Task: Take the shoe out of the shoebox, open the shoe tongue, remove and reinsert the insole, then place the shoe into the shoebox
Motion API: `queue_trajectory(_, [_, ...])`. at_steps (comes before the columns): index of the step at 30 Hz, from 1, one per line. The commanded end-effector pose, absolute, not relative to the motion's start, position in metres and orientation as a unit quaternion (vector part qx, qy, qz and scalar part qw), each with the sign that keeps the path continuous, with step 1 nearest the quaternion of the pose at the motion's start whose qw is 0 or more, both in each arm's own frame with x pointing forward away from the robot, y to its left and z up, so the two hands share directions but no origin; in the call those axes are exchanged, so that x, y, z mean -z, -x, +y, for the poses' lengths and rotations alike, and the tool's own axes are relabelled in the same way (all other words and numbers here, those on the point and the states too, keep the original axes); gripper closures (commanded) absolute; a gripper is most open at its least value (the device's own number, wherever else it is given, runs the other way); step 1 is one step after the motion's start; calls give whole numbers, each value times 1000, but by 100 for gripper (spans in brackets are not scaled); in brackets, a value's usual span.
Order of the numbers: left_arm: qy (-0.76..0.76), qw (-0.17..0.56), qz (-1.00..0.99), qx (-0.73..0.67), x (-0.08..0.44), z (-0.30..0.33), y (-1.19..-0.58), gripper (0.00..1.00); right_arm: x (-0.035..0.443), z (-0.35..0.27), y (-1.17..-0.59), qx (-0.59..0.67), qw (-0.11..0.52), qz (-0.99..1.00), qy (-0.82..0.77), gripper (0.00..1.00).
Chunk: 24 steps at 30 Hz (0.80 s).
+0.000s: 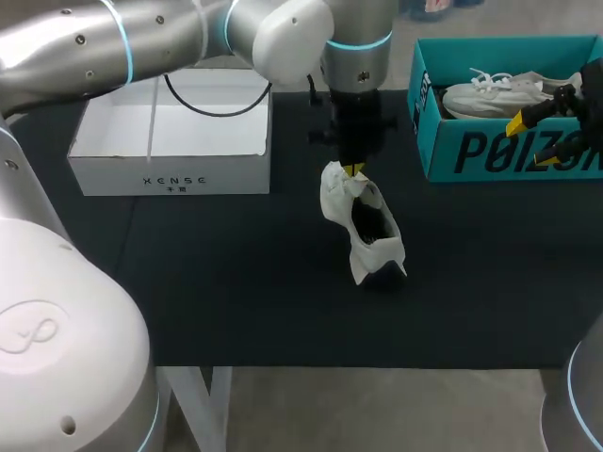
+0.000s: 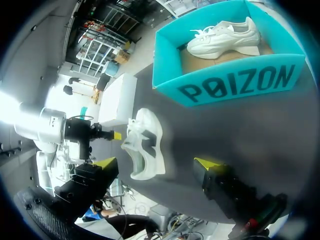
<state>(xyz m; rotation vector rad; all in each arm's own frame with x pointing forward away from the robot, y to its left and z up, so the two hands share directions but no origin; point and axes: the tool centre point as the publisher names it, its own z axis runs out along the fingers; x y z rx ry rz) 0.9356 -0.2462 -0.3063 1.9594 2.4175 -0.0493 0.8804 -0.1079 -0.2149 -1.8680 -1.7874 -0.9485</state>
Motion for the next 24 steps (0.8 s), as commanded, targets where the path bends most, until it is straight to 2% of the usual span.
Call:
queue_trajectory(1, [-633,28,773,25,318,-253,-935,100,215,-108,-880,337,192,-637,666,0])
queue_trajectory(20, [-658,-20,752,31,341,-255,-902,100,215,-108,-880,337,192,-637,666,0])
queue_trajectory(24, [-643,6,765,35,326,-255,-915,100,215,-108,-880,337,192,-637,666,0])
